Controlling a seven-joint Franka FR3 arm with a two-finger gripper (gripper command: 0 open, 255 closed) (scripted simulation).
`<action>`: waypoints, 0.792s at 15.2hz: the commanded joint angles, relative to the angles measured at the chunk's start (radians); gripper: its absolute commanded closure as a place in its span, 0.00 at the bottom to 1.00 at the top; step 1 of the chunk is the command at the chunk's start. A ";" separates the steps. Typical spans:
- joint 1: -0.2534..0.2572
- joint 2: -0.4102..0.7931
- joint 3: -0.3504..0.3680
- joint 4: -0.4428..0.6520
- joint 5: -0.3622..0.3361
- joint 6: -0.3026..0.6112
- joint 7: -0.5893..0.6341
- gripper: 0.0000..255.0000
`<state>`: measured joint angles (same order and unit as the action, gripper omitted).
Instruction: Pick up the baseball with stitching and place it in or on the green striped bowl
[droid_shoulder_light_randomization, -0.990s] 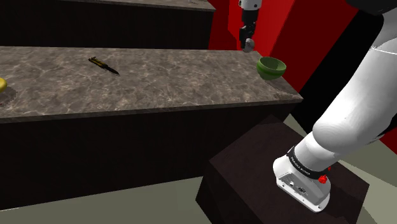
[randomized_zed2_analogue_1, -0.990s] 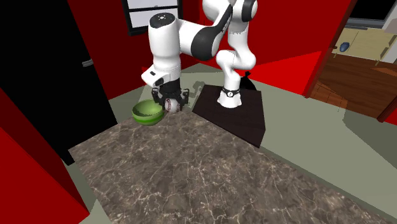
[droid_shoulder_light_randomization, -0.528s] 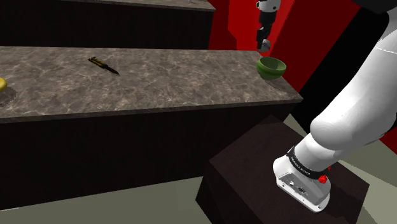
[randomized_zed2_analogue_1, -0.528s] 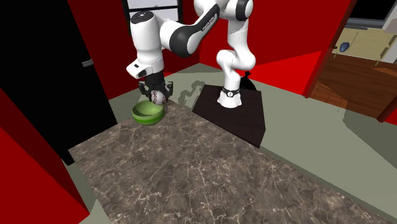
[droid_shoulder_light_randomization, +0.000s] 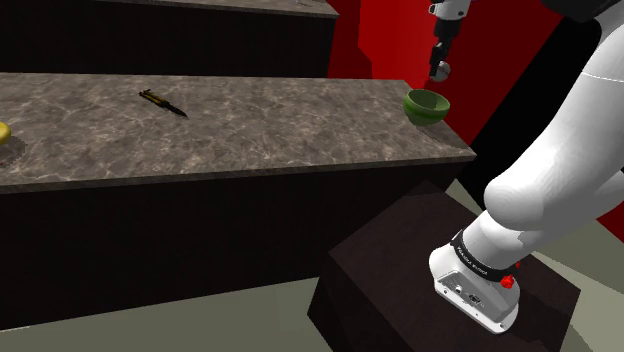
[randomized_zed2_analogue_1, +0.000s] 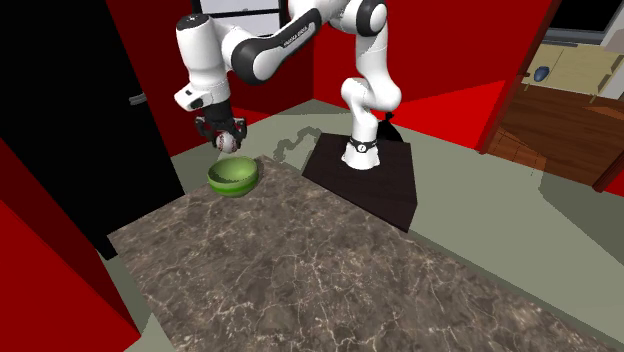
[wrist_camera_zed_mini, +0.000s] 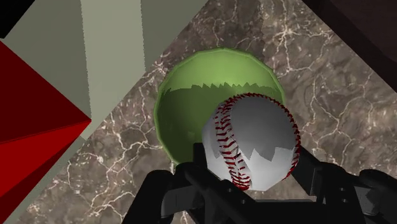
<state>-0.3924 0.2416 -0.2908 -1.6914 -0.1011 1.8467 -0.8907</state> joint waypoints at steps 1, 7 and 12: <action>-0.016 0.002 -0.009 -0.011 0.000 0.017 -0.025 1.00; -0.017 0.022 -0.008 -0.066 0.004 0.091 -0.018 1.00; -0.020 0.044 -0.006 -0.105 0.008 0.151 -0.014 1.00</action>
<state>-0.4118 0.2833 -0.2974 -1.7846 -0.0934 1.9828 -0.9060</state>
